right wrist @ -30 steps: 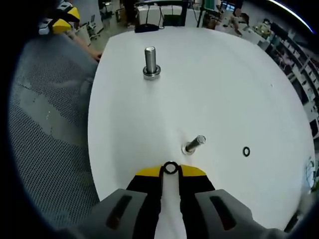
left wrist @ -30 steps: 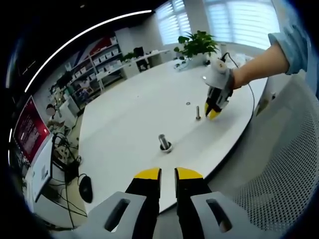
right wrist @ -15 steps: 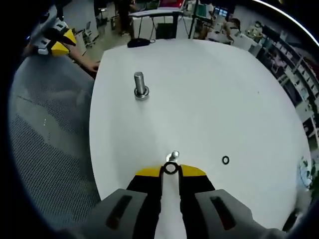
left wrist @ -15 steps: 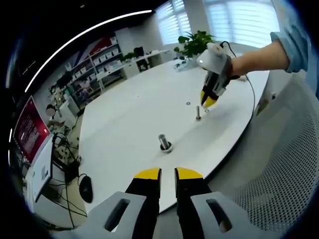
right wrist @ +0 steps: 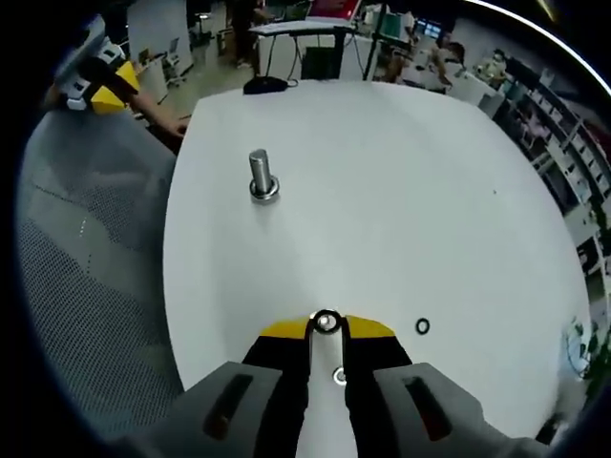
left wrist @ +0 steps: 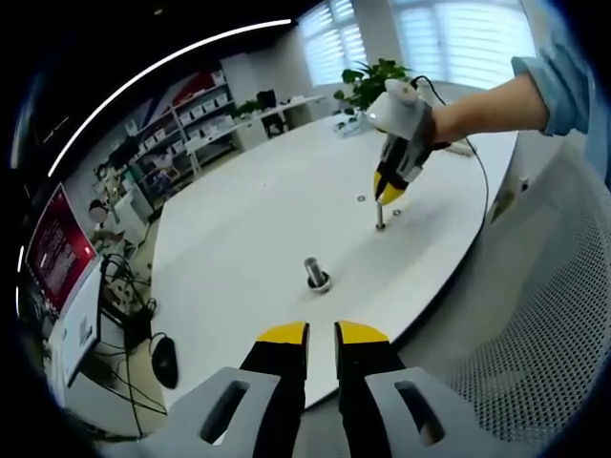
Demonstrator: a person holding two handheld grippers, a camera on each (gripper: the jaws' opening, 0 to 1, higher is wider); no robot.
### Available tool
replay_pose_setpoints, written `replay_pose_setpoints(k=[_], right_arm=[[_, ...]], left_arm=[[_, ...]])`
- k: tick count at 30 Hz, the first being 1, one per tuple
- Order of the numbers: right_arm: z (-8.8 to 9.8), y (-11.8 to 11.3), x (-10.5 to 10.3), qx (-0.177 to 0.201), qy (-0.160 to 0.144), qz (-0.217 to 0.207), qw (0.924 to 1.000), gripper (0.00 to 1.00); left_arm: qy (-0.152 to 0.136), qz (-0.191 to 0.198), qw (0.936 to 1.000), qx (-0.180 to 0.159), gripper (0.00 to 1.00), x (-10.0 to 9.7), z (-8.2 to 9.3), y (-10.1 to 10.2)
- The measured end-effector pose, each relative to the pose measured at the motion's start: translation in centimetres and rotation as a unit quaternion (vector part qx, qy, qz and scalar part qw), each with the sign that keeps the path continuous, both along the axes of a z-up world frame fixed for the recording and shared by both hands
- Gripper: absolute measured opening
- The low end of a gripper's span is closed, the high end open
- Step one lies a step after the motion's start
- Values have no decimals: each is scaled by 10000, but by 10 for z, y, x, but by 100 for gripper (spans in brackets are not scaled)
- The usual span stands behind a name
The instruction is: Place the washer onto the threaded stud by aligning its center hole with the stud, sliding it down to the base, and recovering from edge contact or off-axis alignment until the washer reaches the visible bottom stop.
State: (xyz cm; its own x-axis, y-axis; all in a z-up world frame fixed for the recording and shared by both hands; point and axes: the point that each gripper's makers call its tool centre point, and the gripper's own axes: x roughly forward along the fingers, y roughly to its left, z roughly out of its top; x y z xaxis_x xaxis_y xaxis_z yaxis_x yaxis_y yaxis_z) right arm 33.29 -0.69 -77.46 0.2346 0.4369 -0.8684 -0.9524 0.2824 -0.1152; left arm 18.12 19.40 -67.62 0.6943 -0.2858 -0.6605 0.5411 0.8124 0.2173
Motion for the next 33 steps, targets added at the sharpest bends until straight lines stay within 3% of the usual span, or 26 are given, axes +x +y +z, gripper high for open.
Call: replay_pose_setpoints(k=[13, 33], right_arm=[[-10, 3, -2, -299, 192, 195, 9992, 13], [-63, 4, 4, -811, 292, 435, 9953, 15]], left_arm=[[31, 2, 10000, 2, 8, 0, -1, 0], [170, 33, 9998, 54, 8, -2, -6, 2]])
